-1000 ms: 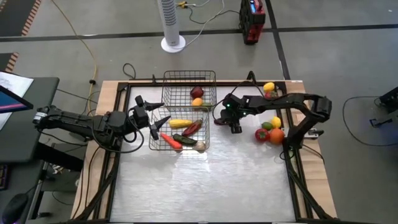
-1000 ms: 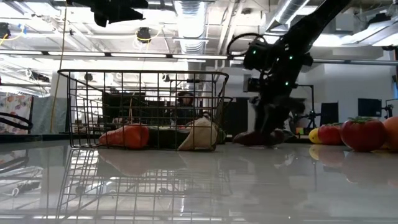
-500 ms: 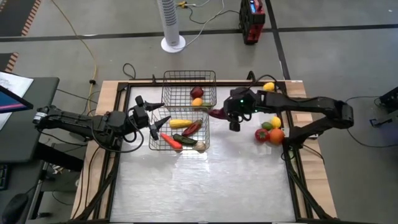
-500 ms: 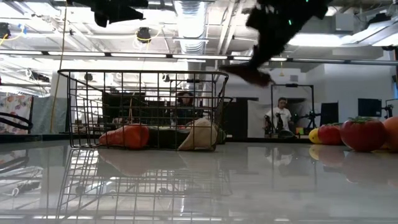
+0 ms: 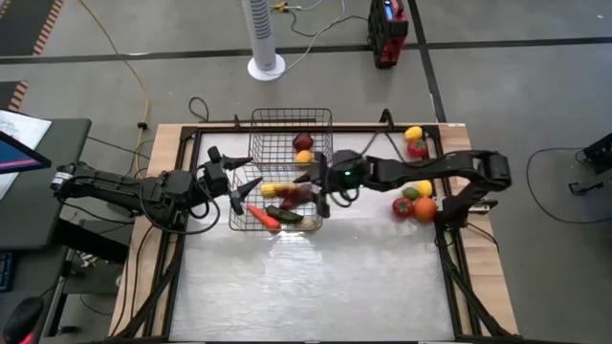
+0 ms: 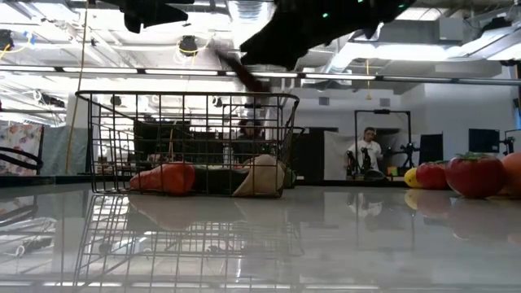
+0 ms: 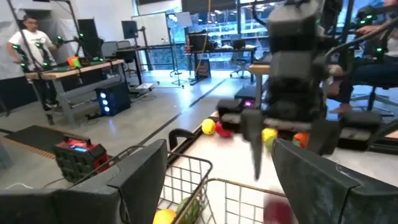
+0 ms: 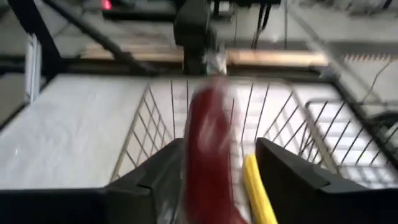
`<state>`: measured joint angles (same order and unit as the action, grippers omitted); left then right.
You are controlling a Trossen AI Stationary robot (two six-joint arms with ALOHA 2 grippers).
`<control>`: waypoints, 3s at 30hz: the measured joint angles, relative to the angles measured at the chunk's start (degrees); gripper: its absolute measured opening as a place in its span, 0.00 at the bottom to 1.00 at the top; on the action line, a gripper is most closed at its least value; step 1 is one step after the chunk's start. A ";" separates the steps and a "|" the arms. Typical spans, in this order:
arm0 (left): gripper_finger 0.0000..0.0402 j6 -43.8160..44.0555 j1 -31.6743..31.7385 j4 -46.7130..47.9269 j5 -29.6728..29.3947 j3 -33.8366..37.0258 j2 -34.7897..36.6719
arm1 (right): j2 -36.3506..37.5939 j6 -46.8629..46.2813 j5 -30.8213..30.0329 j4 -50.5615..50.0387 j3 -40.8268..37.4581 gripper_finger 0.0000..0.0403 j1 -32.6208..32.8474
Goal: Sort produce into baskets
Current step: Put the red chili pepper into the bottom wire basket, then put the tomato into the top wire basket
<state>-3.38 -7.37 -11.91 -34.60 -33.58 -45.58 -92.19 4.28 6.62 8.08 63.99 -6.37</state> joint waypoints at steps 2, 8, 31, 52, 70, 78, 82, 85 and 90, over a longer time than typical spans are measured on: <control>0.69 0.02 -0.19 0.18 0.26 0.00 0.00 | -2.09 -0.64 -0.02 -5.11 2.75 0.64 -0.27; 0.69 0.39 -0.27 0.23 0.35 0.00 0.00 | -1.82 -1.18 -2.66 -33.30 11.37 0.76 -1.16; 0.69 -0.97 -0.29 -2.53 0.96 -0.10 0.02 | 27.26 -19.55 -10.63 -72.68 -16.53 0.80 -0.28; 0.69 -4.15 -0.30 -2.57 0.89 -0.11 0.02 | 15.94 -7.80 -14.53 -76.75 -16.53 0.93 -0.44; 0.69 -4.07 -0.29 -1.97 0.77 -0.11 0.02 | 14.60 -10.91 -15.79 -73.49 -19.70 0.93 4.26; 0.69 -3.91 -0.31 -2.05 0.75 -0.13 0.00 | 9.00 -10.45 -16.00 -74.01 -19.22 0.88 4.26; 0.69 -3.91 -0.31 -2.02 0.75 -0.13 0.00 | 6.55 -10.39 -16.22 -74.26 -18.93 0.85 4.28; 0.69 -3.92 -0.31 -2.02 0.75 -0.13 0.00 | 5.86 -10.24 -16.31 -74.93 -18.04 0.84 4.28; 0.69 -4.10 -0.31 -1.98 0.76 -0.46 0.00 | 5.81 -9.86 -16.60 -75.81 -13.23 0.84 4.24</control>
<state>-7.47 -7.68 -13.89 -33.84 -34.05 -45.58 -86.38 -5.58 -9.98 -67.72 50.76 -2.13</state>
